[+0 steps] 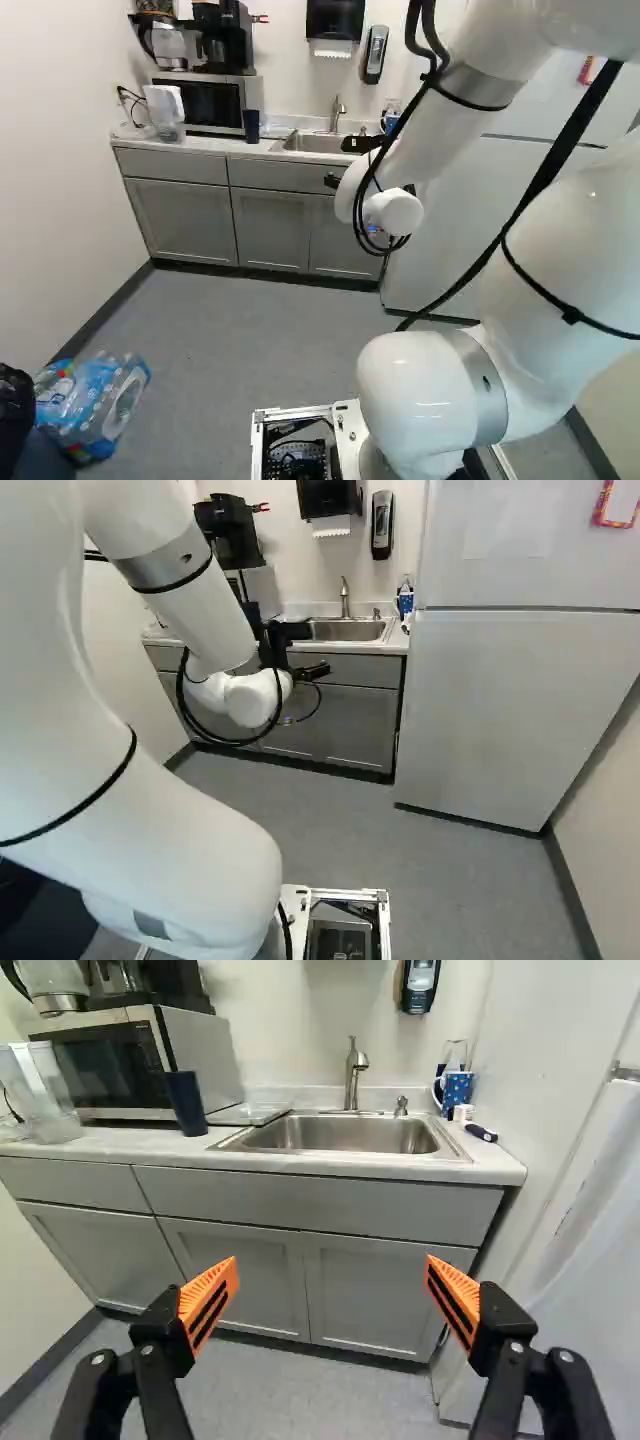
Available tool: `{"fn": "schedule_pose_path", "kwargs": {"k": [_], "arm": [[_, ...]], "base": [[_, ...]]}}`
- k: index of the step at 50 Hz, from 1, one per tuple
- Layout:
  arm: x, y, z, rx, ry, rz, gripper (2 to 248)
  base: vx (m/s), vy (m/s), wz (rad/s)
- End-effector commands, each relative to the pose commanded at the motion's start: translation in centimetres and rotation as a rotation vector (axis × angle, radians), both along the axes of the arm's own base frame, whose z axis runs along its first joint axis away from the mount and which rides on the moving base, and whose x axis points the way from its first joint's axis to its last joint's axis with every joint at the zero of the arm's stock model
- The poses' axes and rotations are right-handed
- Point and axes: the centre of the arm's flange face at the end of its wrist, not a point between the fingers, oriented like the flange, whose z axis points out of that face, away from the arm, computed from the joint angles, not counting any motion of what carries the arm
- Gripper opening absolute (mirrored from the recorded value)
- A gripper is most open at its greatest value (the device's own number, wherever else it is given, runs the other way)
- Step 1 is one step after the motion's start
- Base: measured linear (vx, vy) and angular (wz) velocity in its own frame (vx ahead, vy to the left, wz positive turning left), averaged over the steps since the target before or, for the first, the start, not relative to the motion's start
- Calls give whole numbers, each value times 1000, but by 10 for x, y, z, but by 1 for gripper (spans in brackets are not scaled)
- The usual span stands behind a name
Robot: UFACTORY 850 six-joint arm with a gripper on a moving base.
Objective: Rinse the cup and place it in the tray
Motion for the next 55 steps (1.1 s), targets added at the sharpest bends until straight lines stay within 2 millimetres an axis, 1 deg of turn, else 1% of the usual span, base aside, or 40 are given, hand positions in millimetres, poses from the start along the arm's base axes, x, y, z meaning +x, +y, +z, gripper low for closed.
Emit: {"fn": "schedule_pose_path", "kwargs": {"k": [9,30,55], "arm": [[12,-1,10,-1,-21,-2,247],[29,-3,29,-2,-46,-5,247],[49,-4,50,-1,-37,-5,247]], "base": [[0,0,0],[0,0,0],[0,0,0]]}}
